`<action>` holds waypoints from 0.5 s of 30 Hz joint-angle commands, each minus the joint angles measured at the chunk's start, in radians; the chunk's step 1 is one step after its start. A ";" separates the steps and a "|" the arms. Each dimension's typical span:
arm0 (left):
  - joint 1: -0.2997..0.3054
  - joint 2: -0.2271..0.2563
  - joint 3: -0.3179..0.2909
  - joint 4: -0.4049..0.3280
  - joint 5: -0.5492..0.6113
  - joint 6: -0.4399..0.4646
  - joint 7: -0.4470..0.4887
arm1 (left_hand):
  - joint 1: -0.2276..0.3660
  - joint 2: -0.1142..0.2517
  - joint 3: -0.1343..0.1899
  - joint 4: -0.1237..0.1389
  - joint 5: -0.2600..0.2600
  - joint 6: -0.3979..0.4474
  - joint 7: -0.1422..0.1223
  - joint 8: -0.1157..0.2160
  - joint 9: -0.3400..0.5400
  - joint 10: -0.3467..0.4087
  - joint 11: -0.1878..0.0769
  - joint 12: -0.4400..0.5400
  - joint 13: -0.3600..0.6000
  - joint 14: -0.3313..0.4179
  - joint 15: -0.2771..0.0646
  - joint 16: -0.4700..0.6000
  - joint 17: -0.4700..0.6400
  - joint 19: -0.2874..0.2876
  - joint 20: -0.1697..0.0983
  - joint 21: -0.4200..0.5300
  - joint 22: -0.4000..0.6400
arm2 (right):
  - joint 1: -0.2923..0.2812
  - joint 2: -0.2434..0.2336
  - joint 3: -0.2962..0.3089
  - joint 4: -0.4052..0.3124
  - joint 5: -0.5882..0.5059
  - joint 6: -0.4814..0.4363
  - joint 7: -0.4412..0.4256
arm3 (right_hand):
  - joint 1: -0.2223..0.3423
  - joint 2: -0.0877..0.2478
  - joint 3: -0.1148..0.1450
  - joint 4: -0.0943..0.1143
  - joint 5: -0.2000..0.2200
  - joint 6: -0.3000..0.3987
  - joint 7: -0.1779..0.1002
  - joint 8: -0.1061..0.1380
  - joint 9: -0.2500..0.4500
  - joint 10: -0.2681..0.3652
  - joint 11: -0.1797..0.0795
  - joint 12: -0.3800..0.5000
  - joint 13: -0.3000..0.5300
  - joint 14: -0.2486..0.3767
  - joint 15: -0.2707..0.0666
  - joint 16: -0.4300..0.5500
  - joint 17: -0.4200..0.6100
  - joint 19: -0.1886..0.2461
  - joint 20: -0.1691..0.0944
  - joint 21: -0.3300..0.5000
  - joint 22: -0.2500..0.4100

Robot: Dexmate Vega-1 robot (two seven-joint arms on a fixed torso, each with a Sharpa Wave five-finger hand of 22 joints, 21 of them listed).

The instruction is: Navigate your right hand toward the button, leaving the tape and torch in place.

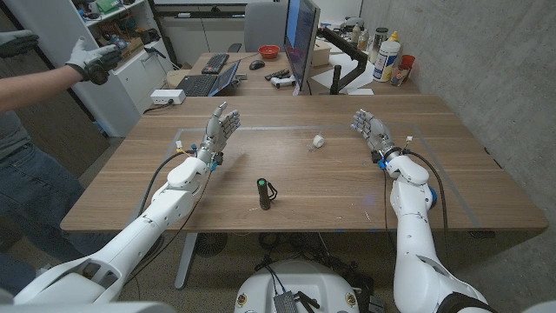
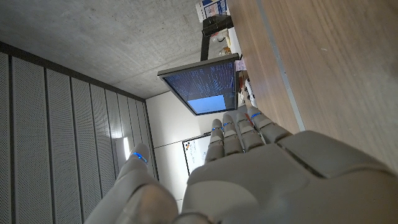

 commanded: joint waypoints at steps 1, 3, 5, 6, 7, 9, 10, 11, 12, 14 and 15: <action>0.005 0.006 -0.001 -0.003 -0.004 0.001 -0.009 | 0.001 -0.001 -0.002 0.000 0.004 0.007 -0.004 0.005 0.003 0.010 0.000 0.006 0.003 0.003 0.001 0.003 0.003 0.005 -0.057 -0.002 0.005 | 0.004 0.016 0.011 -0.013 -0.022 -0.002 0.011 | 0.001 0.007 -0.002 -0.002 0.003 0.005 0.000 0.007 0.004 0.011 -0.002 -0.002 0.003 0.008 -0.004 0.003 0.003 0.007 -0.055 -0.003 0.004; 0.005 0.007 0.001 -0.006 -0.003 0.002 -0.009 | 0.002 -0.001 -0.003 0.000 0.005 0.007 -0.005 0.005 0.003 0.011 -0.001 0.006 0.003 0.003 0.001 0.004 0.003 0.006 -0.057 -0.002 0.005 | 0.002 0.018 0.011 -0.018 -0.023 -0.002 0.011 | 0.002 0.008 -0.002 -0.002 0.003 0.006 0.000 0.007 0.004 0.011 -0.004 -0.002 0.003 0.008 -0.004 0.003 0.003 0.008 -0.055 -0.003 0.004; 0.005 0.008 0.002 -0.007 -0.002 0.003 -0.009 | 0.002 -0.001 -0.003 0.000 0.005 0.006 -0.005 0.005 0.003 0.010 -0.001 0.006 0.003 0.003 0.001 0.003 0.003 0.005 -0.057 -0.003 0.005 | 0.000 0.018 0.010 -0.024 -0.025 -0.005 0.013 | 0.002 0.008 -0.003 -0.002 0.004 0.007 -0.001 0.008 0.005 0.013 -0.003 -0.001 0.003 0.009 -0.003 0.003 0.003 0.007 -0.054 -0.004 0.004; 0.005 0.008 0.003 -0.008 -0.001 0.003 -0.010 | 0.002 -0.001 -0.004 0.000 0.006 0.006 -0.005 0.005 0.003 0.010 -0.001 0.006 0.003 0.003 0.001 0.003 0.003 0.005 -0.057 -0.003 0.005 | -0.003 0.020 0.009 -0.029 -0.026 -0.006 0.013 | 0.002 0.008 -0.003 -0.002 0.004 0.007 -0.001 0.008 0.005 0.013 -0.003 -0.001 0.003 0.009 -0.003 0.003 0.003 0.007 -0.054 -0.005 0.004; 0.005 0.009 0.003 -0.008 -0.001 0.003 -0.011 | 0.002 0.000 -0.004 0.000 0.006 0.006 -0.006 0.005 0.003 0.011 -0.001 0.006 0.003 0.003 0.001 0.003 0.003 0.006 -0.057 -0.003 0.005 | -0.003 0.020 0.009 -0.029 -0.026 -0.007 0.013 | 0.002 0.009 -0.003 -0.002 0.004 0.007 0.000 0.008 0.005 0.013 -0.002 -0.001 0.003 0.009 -0.004 0.003 0.003 0.007 -0.054 -0.005 0.004; 0.005 0.009 0.003 -0.009 -0.001 0.003 -0.011 | 0.002 0.000 -0.005 0.000 0.006 0.006 -0.006 0.005 0.003 0.010 -0.002 0.005 0.003 0.002 0.002 0.003 0.003 0.005 -0.057 -0.003 0.005 | -0.005 0.021 0.010 -0.035 -0.027 -0.009 0.012 | 0.002 0.009 -0.003 -0.002 0.004 0.007 -0.002 0.008 0.005 0.013 -0.003 -0.002 0.003 0.010 -0.004 0.004 0.003 0.007 -0.054 -0.006 0.004; 0.006 0.011 0.004 -0.012 0.001 0.003 -0.012 | 0.002 0.000 -0.006 0.000 0.007 0.006 -0.006 0.005 0.003 0.010 -0.001 0.005 0.003 0.003 0.002 0.003 0.003 0.005 -0.056 -0.004 0.005 | -0.007 0.021 0.009 -0.039 -0.028 -0.011 0.013 | 0.002 0.009 -0.004 -0.002 0.004 0.007 -0.003 0.008 0.005 0.013 -0.004 -0.002 0.003 0.010 -0.003 0.003 0.003 0.006 -0.054 -0.007 0.004; 0.006 0.011 0.004 -0.013 0.001 0.004 -0.011 | 0.002 0.000 -0.006 0.000 0.007 0.006 -0.005 0.005 0.003 0.010 -0.001 0.005 0.003 0.002 0.001 0.003 0.003 0.006 -0.057 -0.004 0.005 | -0.008 0.022 0.009 -0.041 -0.029 -0.012 0.013 | 0.002 0.009 -0.004 -0.002 0.004 0.007 -0.003 0.008 0.005 0.012 -0.004 -0.002 0.003 0.010 -0.003 0.003 0.003 0.006 -0.054 -0.007 0.004; 0.006 0.011 0.004 -0.014 0.001 0.004 -0.011 | 0.002 0.000 -0.007 0.000 0.007 0.006 -0.005 0.004 0.003 0.010 -0.002 0.005 0.003 0.002 0.001 0.003 0.003 0.006 -0.057 -0.004 0.005 | -0.008 0.022 0.009 -0.041 -0.029 -0.013 0.013 | 0.002 0.009 -0.004 -0.002 0.004 0.007 -0.003 0.008 0.005 0.013 -0.005 -0.002 0.003 0.010 -0.003 0.004 0.003 0.006 -0.054 -0.008 0.004; 0.007 0.013 0.005 -0.015 0.004 0.005 -0.010 | 0.002 0.000 -0.007 0.000 0.007 0.005 -0.005 0.004 0.003 0.010 -0.002 0.005 0.003 0.002 0.001 0.003 0.003 0.006 -0.057 -0.004 0.005 | -0.010 0.022 0.008 -0.045 -0.030 -0.013 0.015 | 0.003 0.009 -0.005 -0.003 0.005 0.008 -0.003 0.008 0.005 0.012 -0.005 -0.002 0.003 0.010 -0.003 0.004 0.003 0.006 -0.054 -0.008 0.004; 0.006 0.014 0.006 -0.015 0.006 0.006 -0.009 | 0.002 0.000 -0.008 0.000 0.008 0.006 -0.005 0.005 0.003 0.009 -0.001 0.005 0.003 0.002 0.001 0.004 0.003 0.006 -0.057 -0.004 0.006 | -0.011 0.022 0.008 -0.047 -0.031 -0.013 0.015 | 0.003 0.009 -0.005 -0.003 0.005 0.008 -0.004 0.008 0.005 0.013 -0.004 -0.002 0.003 0.010 -0.003 0.003 0.003 0.006 -0.053 -0.009 0.004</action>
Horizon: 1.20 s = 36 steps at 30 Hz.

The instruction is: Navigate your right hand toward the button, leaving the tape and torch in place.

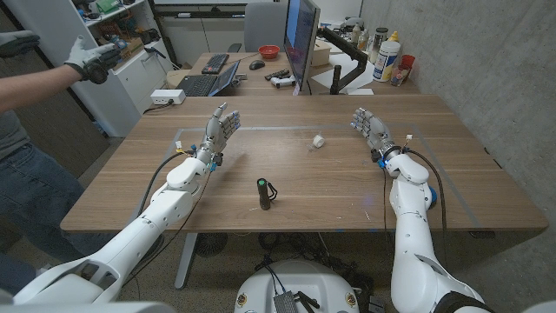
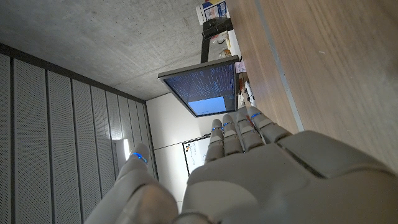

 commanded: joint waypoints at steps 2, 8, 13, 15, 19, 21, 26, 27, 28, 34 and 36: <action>0.003 0.008 0.005 -0.011 0.008 0.007 0.001 | 0.002 0.000 -0.003 0.001 0.008 0.006 -0.005 0.004 0.003 0.011 -0.001 0.005 0.003 0.002 0.000 0.003 0.003 0.005 -0.056 -0.001 0.006 | -0.012 0.006 -0.002 -0.026 -0.010 -0.009 0.007 | 0.003 0.009 -0.005 -0.003 0.005 0.009 -0.005 0.008 0.005 0.007 0.001 -0.002 0.003 0.010 -0.005 0.003 0.002 0.005 -0.053 -0.002 0.004; 0.003 0.009 0.002 -0.009 0.004 0.004 -0.004 | 0.003 0.001 -0.005 0.001 0.010 0.007 -0.006 0.005 0.003 0.012 -0.001 0.006 0.003 0.002 0.001 0.004 0.003 0.006 -0.054 -0.001 0.006 | -0.022 0.003 -0.013 -0.048 -0.022 -0.011 0.009 | 0.005 0.010 -0.006 -0.004 0.006 0.011 -0.013 0.008 0.005 0.005 -0.003 -0.004 0.003 0.007 -0.006 0.002 0.002 0.003 -0.052 -0.006 0.004; 0.005 0.011 0.000 -0.011 0.001 0.001 -0.008 | 0.003 0.002 -0.007 0.001 0.011 0.008 -0.007 0.005 0.003 0.012 -0.001 0.006 0.003 0.002 0.000 0.004 0.003 0.006 -0.054 -0.002 0.006 | -0.033 0.004 -0.020 -0.068 -0.030 -0.013 0.007 | 0.010 0.010 -0.007 -0.008 0.007 0.014 -0.019 0.010 0.005 0.005 -0.009 -0.004 0.003 0.006 -0.007 0.000 0.001 0.001 -0.052 -0.010 0.005; 0.006 0.012 -0.001 -0.012 -0.001 0.001 -0.009 | 0.003 0.002 -0.008 0.001 0.011 0.008 -0.006 0.005 0.003 0.012 -0.001 0.005 0.003 0.001 0.001 0.003 0.003 0.006 -0.054 -0.002 0.006 | -0.037 0.004 -0.023 -0.075 -0.033 -0.013 0.005 | 0.011 0.010 -0.006 -0.009 0.007 0.016 -0.020 0.010 0.005 0.006 -0.008 -0.004 0.003 0.006 -0.008 0.000 0.000 0.000 -0.053 -0.011 0.005; 0.008 0.014 -0.002 -0.013 -0.001 0.000 -0.011 | 0.004 0.003 -0.010 0.001 0.012 0.008 -0.007 0.005 0.003 0.011 -0.002 0.005 0.003 0.001 0.001 0.003 0.003 0.006 -0.054 -0.003 0.006 | -0.050 0.008 -0.026 -0.094 -0.035 -0.014 0.001 | 0.015 0.012 -0.005 -0.012 0.008 0.019 -0.021 0.011 0.005 0.006 -0.008 -0.005 0.003 0.006 -0.008 -0.001 -0.001 0.000 -0.052 -0.013 0.005; 0.009 0.015 -0.002 -0.014 -0.002 0.000 -0.011 | 0.004 0.003 -0.011 0.001 0.013 0.008 -0.007 0.005 0.003 0.011 -0.002 0.005 0.003 0.000 0.001 0.003 0.003 0.005 -0.054 -0.003 0.006 | -0.058 0.011 -0.028 -0.105 -0.038 -0.015 -0.002 | 0.016 0.012 -0.006 -0.012 0.009 0.021 -0.024 0.012 0.005 0.006 -0.011 -0.005 0.004 0.005 -0.008 -0.001 -0.001 -0.001 -0.053 -0.015 0.005; 0.013 0.018 -0.005 -0.021 -0.005 0.000 -0.013 | 0.004 0.004 -0.013 0.001 0.014 0.009 -0.007 0.005 0.004 0.009 -0.002 0.004 0.003 0.000 0.001 0.003 0.003 0.004 -0.054 -0.004 0.006 | -0.072 0.013 -0.035 -0.129 -0.044 -0.021 -0.006 | 0.025 0.014 -0.002 -0.018 0.011 0.024 -0.026 0.012 0.005 0.006 -0.014 -0.005 0.004 0.004 -0.009 -0.003 -0.003 -0.002 -0.054 -0.018 0.005; 0.014 0.019 -0.005 -0.023 -0.006 0.000 -0.015 | 0.004 0.004 -0.014 0.001 0.015 0.009 -0.007 0.005 0.004 0.009 -0.002 0.004 0.003 0.000 0.001 0.003 0.003 0.004 -0.053 -0.005 0.006 | -0.074 0.014 -0.036 -0.132 -0.044 -0.021 -0.005 | 0.026 0.014 -0.002 -0.019 0.011 0.025 -0.028 0.012 0.005 0.005 -0.016 -0.006 0.004 0.004 -0.009 -0.004 -0.003 -0.002 -0.053 -0.019 0.005; 0.014 0.020 -0.005 -0.024 -0.005 -0.002 -0.015 | 0.004 0.004 -0.015 0.001 0.015 0.009 -0.008 0.005 0.004 0.010 -0.001 0.005 0.003 -0.001 0.002 0.003 0.003 0.003 -0.053 -0.005 0.006 | -0.076 0.014 -0.038 -0.136 -0.045 -0.021 -0.005 | 0.028 0.013 -0.002 -0.021 0.011 0.025 -0.030 0.012 0.005 0.006 -0.016 -0.006 0.004 0.004 -0.009 -0.004 -0.004 -0.002 -0.054 -0.020 0.005; 0.018 0.023 -0.008 -0.028 -0.009 -0.001 -0.015 | 0.005 0.005 -0.017 0.001 0.017 0.011 -0.008 0.006 0.004 0.008 -0.001 0.004 0.003 -0.002 0.001 0.003 0.003 0.004 -0.052 -0.006 0.006 | -0.089 0.015 -0.049 -0.163 -0.058 -0.030 -0.009 | 0.032 0.006 -0.001 -0.026 0.013 0.034 -0.046 0.015 0.006 0.005 -0.021 -0.006 0.004 0.004 -0.008 -0.007 -0.005 -0.007 -0.051 -0.026 0.005; 0.019 0.024 -0.009 -0.029 -0.009 -0.002 -0.016 | 0.005 0.005 -0.018 0.001 0.017 0.012 -0.008 0.006 0.004 0.008 -0.001 0.004 0.003 -0.002 0.000 0.003 0.003 0.003 -0.052 -0.006 0.006 | -0.093 0.015 -0.053 -0.171 -0.062 -0.033 -0.010 | 0.033 0.005 -0.001 -0.027 0.013 0.034 -0.047 0.015 0.006 0.004 -0.022 -0.007 0.004 0.003 -0.007 -0.008 -0.006 -0.008 -0.050 -0.027 0.005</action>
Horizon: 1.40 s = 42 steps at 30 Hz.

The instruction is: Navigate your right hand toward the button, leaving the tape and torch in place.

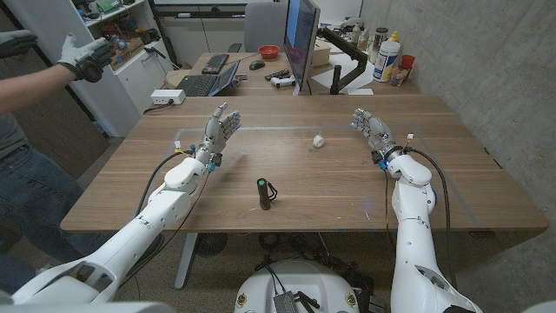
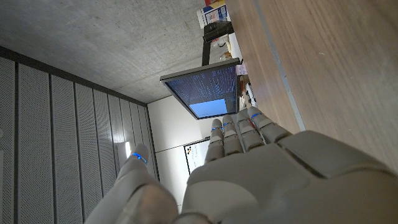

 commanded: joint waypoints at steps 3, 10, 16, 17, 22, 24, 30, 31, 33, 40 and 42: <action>0.008 0.007 -0.005 -0.009 -0.008 -0.003 -0.005 | 0.005 0.005 -0.004 0.001 0.010 0.007 -0.002 0.007 0.004 0.007 -0.001 0.003 0.004 -0.002 0.001 0.003 0.003 0.004 -0.051 -0.006 0.001 | -0.032 0.004 -0.023 -0.059 -0.024 -0.017 -0.010 | 0.015 -0.006 0.003 -0.011 0.007 0.008 -0.012 0.006 0.006 0.000 -0.009 -0.003 0.004 0.001 -0.007 -0.005 0.001 -0.007 -0.053 -0.006 0.005; 0.008 0.009 -0.005 -0.010 -0.009 -0.004 -0.009 | 0.006 0.006 -0.007 0.001 0.011 0.008 -0.003 0.007 0.004 0.008 -0.003 0.004 0.004 -0.002 0.000 0.003 0.003 0.004 -0.051 -0.007 0.001 | -0.040 0.005 -0.033 -0.076 -0.034 -0.023 -0.014 | 0.020 -0.010 0.004 -0.016 0.008 0.010 -0.016 0.006 0.006 -0.002 -0.009 -0.004 0.004 -0.002 -0.006 -0.008 0.000 -0.010 -0.052 -0.012 0.005; 0.008 0.012 -0.004 -0.011 -0.008 0.000 -0.010 | 0.006 0.007 -0.009 0.001 0.013 0.008 -0.004 0.007 0.004 0.009 -0.003 0.004 0.004 -0.003 0.000 0.003 0.003 0.003 -0.051 -0.008 0.001 | -0.049 0.009 -0.033 -0.088 -0.033 -0.032 -0.014 | 0.023 -0.012 0.005 -0.019 0.009 0.013 -0.022 0.007 0.007 -0.003 -0.011 -0.005 0.004 0.002 -0.008 -0.006 0.000 -0.015 -0.044 -0.017 0.005; 0.008 0.011 -0.004 -0.010 -0.008 -0.002 -0.011 | 0.006 0.007 -0.010 0.001 0.013 0.008 -0.004 0.007 0.004 0.010 -0.002 0.004 0.004 -0.003 0.001 0.003 0.003 0.002 -0.050 -0.008 0.001 | -0.051 0.010 -0.034 -0.093 -0.036 -0.035 -0.017 | 0.023 -0.013 0.005 -0.019 0.009 0.014 -0.023 0.007 0.007 -0.002 -0.011 -0.005 0.004 0.003 -0.007 -0.006 0.000 -0.015 -0.044 -0.018 0.005; 0.007 0.013 -0.003 -0.012 -0.005 -0.005 -0.014 | 0.006 0.007 -0.012 0.001 0.014 0.009 -0.004 0.007 0.004 0.008 -0.003 0.004 0.004 -0.003 0.000 0.003 0.003 0.002 -0.051 -0.008 0.002 | -0.062 0.012 -0.038 -0.111 -0.043 -0.039 -0.019 | 0.026 -0.016 0.006 -0.022 0.010 0.015 -0.025 0.007 0.007 -0.002 -0.010 -0.005 0.004 0.003 -0.005 -0.007 -0.001 -0.017 -0.045 -0.021 0.005; 0.007 0.015 -0.002 -0.012 -0.003 -0.005 -0.015 | 0.007 0.008 -0.012 0.001 0.014 0.010 -0.004 0.007 0.004 0.008 -0.003 0.004 0.004 -0.003 0.000 0.003 0.003 0.002 -0.050 -0.009 0.002 | -0.066 0.012 -0.040 -0.119 -0.046 -0.040 -0.020 | 0.028 -0.017 0.006 -0.023 0.010 0.016 -0.026 0.007 0.007 -0.002 -0.009 -0.005 0.004 0.003 -0.005 -0.007 -0.001 -0.017 -0.044 -0.022 0.005; 0.004 0.018 0.000 -0.008 0.001 -0.006 -0.020 | 0.007 0.008 -0.015 0.002 0.016 0.012 -0.006 0.008 0.004 0.008 -0.004 0.003 0.004 -0.005 -0.001 0.003 0.003 0.001 -0.049 -0.010 0.002 | -0.089 0.013 -0.052 -0.164 -0.070 -0.057 -0.028 | 0.033 -0.022 0.006 -0.029 0.010 0.017 -0.028 0.006 0.007 -0.002 -0.009 -0.005 0.004 -0.003 -0.004 -0.011 -0.002 -0.026 -0.041 -0.029 0.006; 0.004 0.018 0.000 -0.008 0.001 -0.007 -0.020 | 0.007 0.009 -0.016 0.002 0.016 0.013 -0.006 0.008 0.004 0.007 -0.003 0.003 0.004 -0.006 -0.001 0.003 0.003 0.001 -0.049 -0.010 0.002 | -0.089 0.013 -0.052 -0.165 -0.070 -0.060 -0.029 | 0.033 -0.023 0.006 -0.029 0.010 0.017 -0.028 0.006 0.007 -0.002 -0.010 -0.005 0.004 -0.003 -0.003 -0.011 -0.002 -0.027 -0.042 -0.030 0.006; 0.004 0.018 -0.001 -0.008 0.002 -0.007 -0.020 | 0.007 0.009 -0.016 0.002 0.016 0.013 -0.006 0.008 0.004 0.008 -0.003 0.003 0.004 -0.005 0.000 0.003 0.003 0.000 -0.049 -0.010 0.002 | -0.097 0.013 -0.056 -0.180 -0.080 -0.069 -0.032 | 0.035 -0.025 0.007 -0.030 0.011 0.019 -0.030 0.007 0.007 -0.003 -0.011 -0.005 0.004 -0.004 -0.004 -0.011 -0.002 -0.029 -0.042 -0.032 0.006; 0.003 0.020 -0.001 -0.008 0.000 -0.007 -0.022 | 0.008 0.009 -0.019 0.002 0.018 0.014 -0.006 0.008 0.004 0.009 -0.005 0.004 0.004 -0.006 -0.002 0.003 0.003 0.000 -0.048 -0.011 0.002 | -0.114 0.011 -0.065 -0.209 -0.103 -0.083 -0.043 | 0.037 -0.028 0.007 -0.033 0.011 0.019 -0.031 0.006 0.007 0.000 -0.009 -0.004 0.005 -0.003 -0.003 -0.011 -0.002 -0.035 -0.038 -0.037 0.006; 0.003 0.019 0.000 -0.004 0.002 -0.007 -0.023 | 0.008 0.010 -0.019 0.002 0.018 0.014 -0.007 0.008 0.004 0.008 -0.003 0.004 0.004 -0.006 -0.002 0.003 0.003 0.000 -0.047 -0.011 0.002 | -0.117 0.010 -0.067 -0.214 -0.108 -0.082 -0.047 | 0.039 -0.030 0.007 -0.034 0.011 0.021 -0.033 0.007 0.007 0.000 -0.011 -0.004 0.005 -0.004 -0.003 -0.011 -0.002 -0.036 -0.038 -0.039 0.006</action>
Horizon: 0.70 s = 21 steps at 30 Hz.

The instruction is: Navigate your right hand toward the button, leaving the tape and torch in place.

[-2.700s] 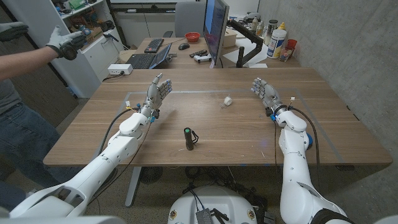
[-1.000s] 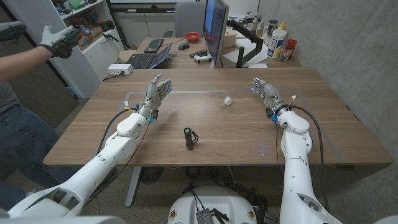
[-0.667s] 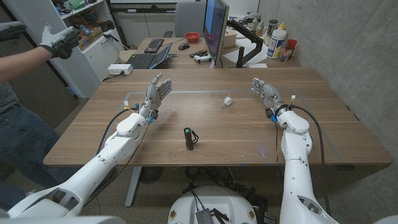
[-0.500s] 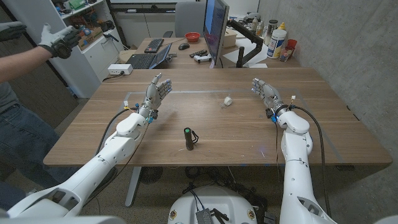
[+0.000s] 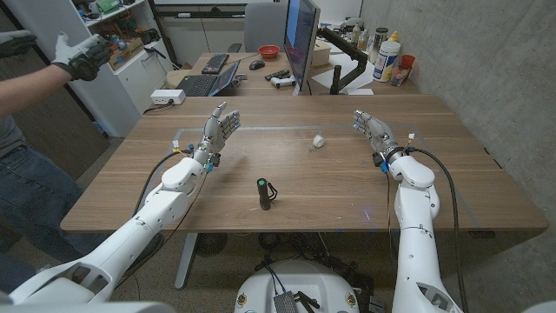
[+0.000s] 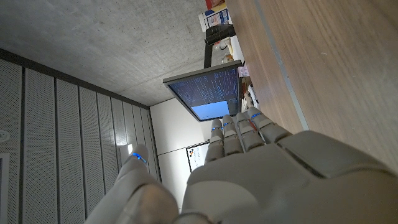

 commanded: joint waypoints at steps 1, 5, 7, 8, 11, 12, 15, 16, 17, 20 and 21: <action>-0.002 0.001 0.003 0.006 0.003 -0.001 -0.006 | 0.004 0.006 -0.003 0.002 0.003 0.009 -0.001 0.004 0.004 0.008 -0.003 0.004 0.004 -0.003 0.001 0.003 0.004 -0.001 -0.047 0.000 0.002 | -0.030 -0.003 -0.017 -0.054 -0.035 -0.019 -0.018 | 0.015 -0.006 0.004 -0.008 0.006 0.006 -0.006 0.007 0.002 0.003 -0.008 0.002 0.005 -0.001 0.000 -0.004 0.002 -0.008 -0.038 -0.006 0.006; -0.002 0.000 0.006 0.009 0.005 -0.002 -0.009 | 0.004 0.006 -0.005 0.002 0.004 0.010 -0.002 0.004 0.004 0.009 -0.005 0.004 0.004 -0.003 0.000 0.003 0.004 -0.003 -0.041 -0.001 0.002 | -0.033 -0.007 -0.023 -0.061 -0.042 -0.018 -0.021 | 0.019 -0.010 0.004 -0.011 0.007 0.007 -0.009 0.007 0.002 0.003 -0.008 0.001 0.005 -0.004 -0.002 -0.005 0.002 -0.013 -0.035 -0.010 0.006; -0.002 0.000 0.007 0.011 0.006 -0.004 -0.010 | 0.004 0.006 -0.006 0.002 0.004 0.010 -0.002 0.004 0.004 0.008 -0.005 0.004 0.004 -0.003 0.000 0.003 0.004 -0.004 -0.040 -0.002 0.002 | -0.035 -0.009 -0.028 -0.068 -0.050 -0.024 -0.024 | 0.022 -0.012 0.005 -0.013 0.007 0.008 -0.008 0.007 0.002 0.002 -0.008 0.001 0.005 -0.007 -0.002 -0.007 0.001 -0.016 -0.034 -0.013 0.006; -0.002 -0.001 0.007 0.011 0.005 -0.003 -0.009 | 0.004 0.006 -0.006 0.002 0.004 0.010 -0.002 0.004 0.004 0.008 -0.005 0.004 0.004 -0.003 0.001 0.003 0.004 -0.003 -0.040 -0.002 0.002 | -0.036 -0.010 -0.030 -0.071 -0.054 -0.027 -0.024 | 0.023 -0.012 0.005 -0.014 0.007 0.008 -0.008 0.007 0.002 0.001 -0.008 0.001 0.005 -0.009 -0.003 -0.007 0.001 -0.016 -0.034 -0.014 0.006; -0.004 -0.002 0.007 0.013 0.005 -0.004 -0.011 | 0.004 0.007 -0.007 0.002 0.005 0.010 -0.004 0.004 0.004 0.009 -0.005 0.004 0.004 -0.004 0.000 0.003 0.004 -0.004 -0.040 -0.002 0.002 | -0.040 -0.010 -0.035 -0.083 -0.066 -0.036 -0.030 | 0.026 -0.014 0.006 -0.016 0.008 0.007 -0.011 0.006 0.002 0.001 -0.008 0.001 0.005 -0.010 -0.003 -0.007 0.001 -0.021 -0.033 -0.018 0.006; -0.004 -0.002 0.007 0.014 0.005 -0.004 -0.011 | 0.004 0.007 -0.008 0.002 0.005 0.010 -0.003 0.004 0.004 0.007 -0.006 0.003 0.004 -0.004 0.001 0.003 0.004 -0.004 -0.040 -0.002 0.002 | -0.042 -0.010 -0.035 -0.086 -0.066 -0.035 -0.031 | 0.027 -0.015 0.006 -0.016 0.008 0.007 -0.012 0.006 0.002 0.000 -0.011 0.001 0.005 -0.010 -0.002 -0.007 0.001 -0.022 -0.032 -0.019 0.006; -0.005 -0.003 0.007 0.016 0.005 -0.006 -0.013 | 0.005 0.008 -0.009 0.002 0.006 0.011 -0.004 0.004 0.004 0.005 -0.007 0.003 0.004 -0.005 0.000 0.003 0.004 -0.005 -0.039 -0.002 0.002 | -0.049 -0.010 -0.038 -0.098 -0.072 -0.039 -0.035 | 0.030 -0.016 0.007 -0.017 0.009 0.009 -0.014 0.006 0.002 0.000 -0.014 0.001 0.005 -0.013 -0.003 -0.008 0.001 -0.026 -0.031 -0.022 0.006; -0.005 -0.003 0.007 0.017 0.005 -0.007 -0.013 | 0.005 0.008 -0.010 0.002 0.006 0.012 -0.004 0.005 0.004 0.005 -0.008 0.002 0.004 -0.005 0.001 0.003 0.004 -0.005 -0.039 -0.002 0.002 | -0.050 -0.010 -0.039 -0.102 -0.073 -0.040 -0.036 | 0.031 -0.016 0.007 -0.018 0.009 0.010 -0.015 0.007 0.002 0.001 -0.013 0.001 0.005 -0.013 -0.003 -0.008 0.001 -0.028 -0.030 -0.023 0.006; -0.005 -0.003 0.006 0.016 0.004 -0.006 -0.012 | 0.005 0.008 -0.010 0.002 0.006 0.012 -0.004 0.005 0.004 0.005 -0.008 0.003 0.004 -0.005 0.001 0.003 0.004 -0.005 -0.039 -0.003 0.002 | -0.052 -0.010 -0.040 -0.106 -0.075 -0.041 -0.036 | 0.033 -0.017 0.008 -0.019 0.009 0.010 -0.016 0.007 0.002 0.001 -0.013 0.001 0.005 -0.012 -0.006 -0.008 0.001 -0.029 -0.030 -0.024 0.006; -0.005 -0.002 0.006 0.016 0.004 -0.005 -0.012 | 0.005 0.008 -0.011 0.002 0.007 0.014 -0.004 0.005 0.004 0.004 -0.006 0.002 0.004 -0.006 0.001 0.002 0.004 -0.007 -0.036 -0.003 0.003 | -0.056 -0.012 -0.045 -0.117 -0.083 -0.043 -0.041 | 0.036 -0.018 0.009 -0.020 0.010 0.014 -0.017 0.008 0.002 0.006 -0.014 0.003 0.005 -0.013 -0.011 -0.008 0.001 -0.029 -0.031 -0.026 0.006; -0.004 -0.002 0.006 0.016 0.003 -0.004 -0.012 | 0.005 0.008 -0.012 0.003 0.007 0.014 -0.004 0.005 0.004 0.004 -0.006 0.002 0.004 -0.006 0.001 0.003 0.004 -0.007 -0.035 -0.003 0.003 | -0.057 -0.013 -0.047 -0.123 -0.089 -0.048 -0.042 | 0.038 -0.019 0.009 -0.021 0.010 0.016 -0.016 0.008 0.002 0.005 -0.015 0.002 0.005 -0.013 -0.013 -0.008 0.000 -0.030 -0.032 -0.028 0.006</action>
